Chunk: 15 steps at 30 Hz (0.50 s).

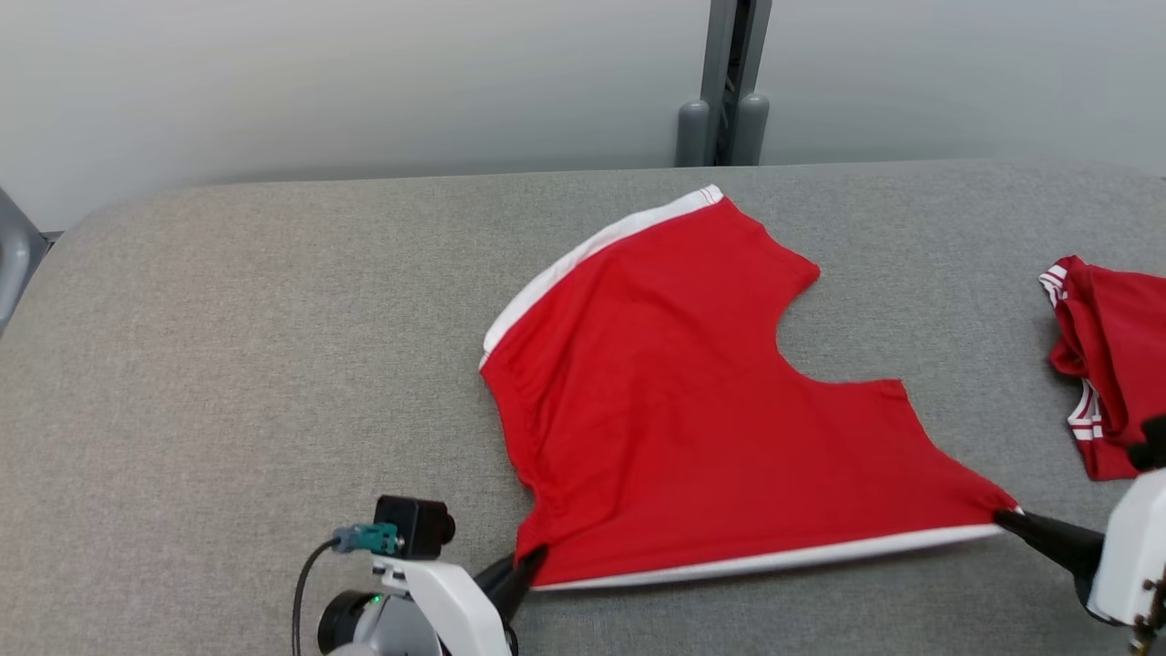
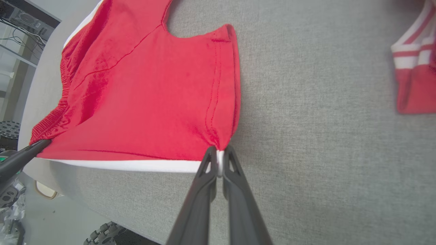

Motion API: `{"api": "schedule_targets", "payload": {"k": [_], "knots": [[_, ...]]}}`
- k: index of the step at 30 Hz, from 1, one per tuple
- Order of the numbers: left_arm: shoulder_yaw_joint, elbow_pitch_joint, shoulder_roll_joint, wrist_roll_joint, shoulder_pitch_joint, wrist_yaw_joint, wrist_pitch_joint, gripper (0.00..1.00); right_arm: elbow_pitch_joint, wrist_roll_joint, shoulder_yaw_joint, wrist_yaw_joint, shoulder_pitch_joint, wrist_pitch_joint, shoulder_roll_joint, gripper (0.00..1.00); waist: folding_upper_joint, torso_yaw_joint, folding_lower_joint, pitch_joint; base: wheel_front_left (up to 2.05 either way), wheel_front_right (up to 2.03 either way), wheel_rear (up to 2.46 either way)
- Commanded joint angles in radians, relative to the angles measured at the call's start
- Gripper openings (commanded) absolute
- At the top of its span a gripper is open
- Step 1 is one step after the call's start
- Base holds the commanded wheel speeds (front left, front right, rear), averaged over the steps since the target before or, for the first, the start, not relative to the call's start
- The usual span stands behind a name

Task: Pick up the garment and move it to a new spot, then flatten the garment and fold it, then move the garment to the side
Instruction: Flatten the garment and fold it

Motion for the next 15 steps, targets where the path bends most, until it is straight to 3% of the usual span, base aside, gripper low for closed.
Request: {"api": "schedule_targets", "payload": {"k": [1,9,15], "knots": [[0.007,-0.029,0.036,-0.008,0.035,0.021,0.016,0.0,0.009,0.013,-0.026,-0.007,0.031,0.017,-0.041,0.0,0.0,0.003,0.0,-0.001,0.0,0.0,0.0],[0.002,-0.198,0.059,-0.051,0.127,0.06,0.078,0.0,-0.032,0.011,-0.093,-0.008,0.104,0.089,-0.079,0.0,0.0,0.019,0.0,-0.002,0.0,0.0,0.0],[0.068,-0.278,0.025,-0.147,0.151,0.094,0.088,0.0,-0.085,0.002,-0.182,-0.007,0.104,0.092,-0.042,0.0,0.0,0.041,0.0,0.002,0.0,0.0,0.0]]}}
